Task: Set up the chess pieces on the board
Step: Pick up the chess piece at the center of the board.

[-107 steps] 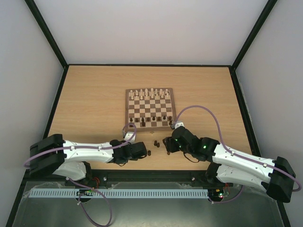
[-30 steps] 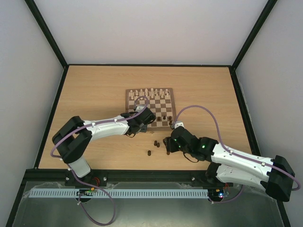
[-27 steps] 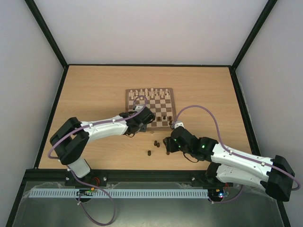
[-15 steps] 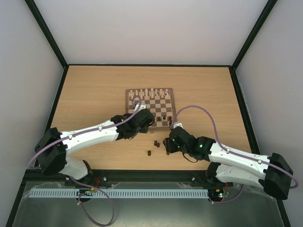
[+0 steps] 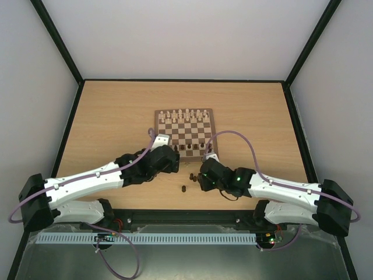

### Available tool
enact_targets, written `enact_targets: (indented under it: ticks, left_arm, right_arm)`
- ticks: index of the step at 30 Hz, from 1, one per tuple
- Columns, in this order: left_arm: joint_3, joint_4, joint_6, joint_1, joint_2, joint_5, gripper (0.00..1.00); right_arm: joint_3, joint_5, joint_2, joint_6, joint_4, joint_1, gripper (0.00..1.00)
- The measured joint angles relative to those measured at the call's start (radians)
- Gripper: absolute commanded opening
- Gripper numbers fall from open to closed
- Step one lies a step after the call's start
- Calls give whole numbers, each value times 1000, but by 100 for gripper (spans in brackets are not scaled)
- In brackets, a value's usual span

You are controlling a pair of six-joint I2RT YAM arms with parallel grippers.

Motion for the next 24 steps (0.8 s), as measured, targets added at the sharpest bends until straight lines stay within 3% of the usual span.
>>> enact_targets:
  ticks: [9, 24]
  left_arm:
    - [-43, 1, 0, -4, -62, -3, 99]
    - [-46, 1, 10, -4, -78, -17, 99]
  right_arm:
    - [68, 31, 120, 40, 2, 71, 44]
    - [131, 86, 254, 52, 1, 78, 34]
